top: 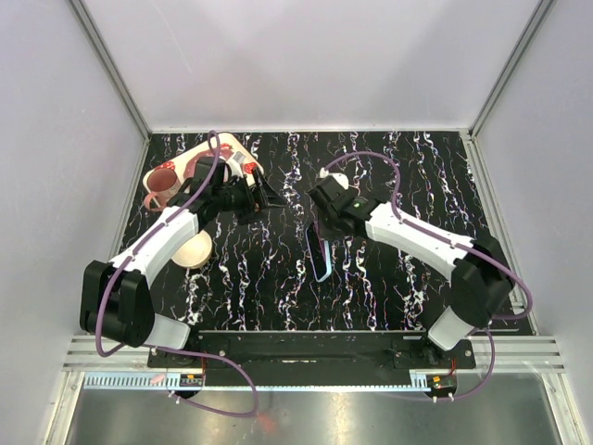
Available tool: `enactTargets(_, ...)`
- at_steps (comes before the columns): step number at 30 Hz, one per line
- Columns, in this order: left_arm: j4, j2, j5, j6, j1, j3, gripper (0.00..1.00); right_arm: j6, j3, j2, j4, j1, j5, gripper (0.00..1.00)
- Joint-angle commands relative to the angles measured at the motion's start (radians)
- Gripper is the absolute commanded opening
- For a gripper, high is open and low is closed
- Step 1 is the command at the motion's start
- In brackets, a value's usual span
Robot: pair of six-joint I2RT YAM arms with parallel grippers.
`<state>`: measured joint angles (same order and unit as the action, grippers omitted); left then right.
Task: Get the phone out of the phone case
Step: Remove the phone case from the phone.
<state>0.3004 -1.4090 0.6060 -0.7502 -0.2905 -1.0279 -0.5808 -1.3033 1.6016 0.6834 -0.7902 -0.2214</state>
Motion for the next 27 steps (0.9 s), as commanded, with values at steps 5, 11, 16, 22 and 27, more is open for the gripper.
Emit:
enactTargets(5, -0.004, 0.002, -0.060, -0.032, 0.008, 0.020, 0.89, -0.022, 0.031, 0.057, -0.061, -0.027, -0.067, 0.05)
enactTargets(11, -0.033, -0.011, -0.054, -0.054, 0.007, 0.054, 0.89, -0.034, 0.105, 0.078, -0.111, -0.030, -0.023, 0.32)
enactTargets(16, -0.056, -0.015, -0.043, -0.069, 0.004, 0.089, 0.89, -0.051, 0.154, 0.106, -0.142, -0.040, 0.007, 0.32)
enactTargets(22, -0.072, -0.018, -0.041, -0.077, -0.009, 0.112, 0.88, -0.063, 0.177, 0.139, -0.179, -0.056, 0.043, 0.31)
enactTargets(27, -0.080, -0.019, -0.045, -0.084, -0.018, 0.130, 0.88, -0.062, 0.157, 0.187, -0.179, -0.070, 0.054, 0.30)
